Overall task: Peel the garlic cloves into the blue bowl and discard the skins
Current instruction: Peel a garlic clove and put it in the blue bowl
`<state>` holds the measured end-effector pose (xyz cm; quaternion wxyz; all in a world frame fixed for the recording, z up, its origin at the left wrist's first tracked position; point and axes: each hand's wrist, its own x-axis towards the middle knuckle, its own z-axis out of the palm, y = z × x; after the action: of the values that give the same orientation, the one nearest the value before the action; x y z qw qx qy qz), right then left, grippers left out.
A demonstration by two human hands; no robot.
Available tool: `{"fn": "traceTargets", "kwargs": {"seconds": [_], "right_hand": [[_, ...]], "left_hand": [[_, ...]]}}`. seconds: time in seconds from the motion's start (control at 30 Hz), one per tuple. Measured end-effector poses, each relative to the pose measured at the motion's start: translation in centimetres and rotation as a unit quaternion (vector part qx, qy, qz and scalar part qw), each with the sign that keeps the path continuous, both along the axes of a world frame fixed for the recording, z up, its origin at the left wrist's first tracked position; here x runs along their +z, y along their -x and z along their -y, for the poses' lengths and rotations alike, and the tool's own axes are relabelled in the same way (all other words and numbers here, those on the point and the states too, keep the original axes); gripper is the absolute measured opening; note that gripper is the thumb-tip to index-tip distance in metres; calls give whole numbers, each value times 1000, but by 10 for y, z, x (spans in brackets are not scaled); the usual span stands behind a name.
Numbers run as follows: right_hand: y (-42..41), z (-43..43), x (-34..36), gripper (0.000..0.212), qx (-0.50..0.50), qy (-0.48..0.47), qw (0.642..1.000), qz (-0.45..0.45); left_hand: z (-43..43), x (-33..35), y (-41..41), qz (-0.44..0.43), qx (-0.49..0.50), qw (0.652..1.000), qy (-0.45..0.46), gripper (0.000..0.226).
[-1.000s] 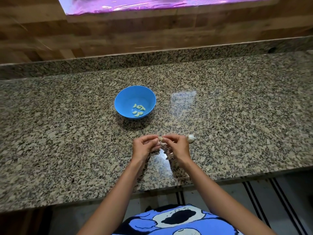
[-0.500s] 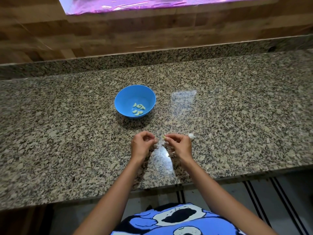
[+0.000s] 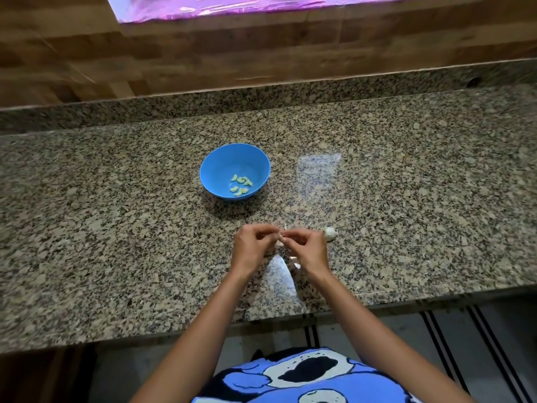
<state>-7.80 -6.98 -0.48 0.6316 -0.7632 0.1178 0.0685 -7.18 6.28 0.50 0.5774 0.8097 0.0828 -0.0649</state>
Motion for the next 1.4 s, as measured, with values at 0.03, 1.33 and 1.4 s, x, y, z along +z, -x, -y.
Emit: {"fn": "traceTargets", "kwargs": {"seconds": [0.03, 1.33, 1.4], "right_hand": [[0, 0, 0, 16, 0, 2, 1000, 1], [23, 29, -33, 12, 186, 439, 839, 262], [25, 24, -26, 10, 130, 392, 885, 213]], "left_hand": [[-5, -1, -2, 11, 45, 999, 1, 21], [-38, -39, 38, 291, -282, 810, -423, 27], [-30, -32, 39, 202, -244, 856, -409, 11]]}}
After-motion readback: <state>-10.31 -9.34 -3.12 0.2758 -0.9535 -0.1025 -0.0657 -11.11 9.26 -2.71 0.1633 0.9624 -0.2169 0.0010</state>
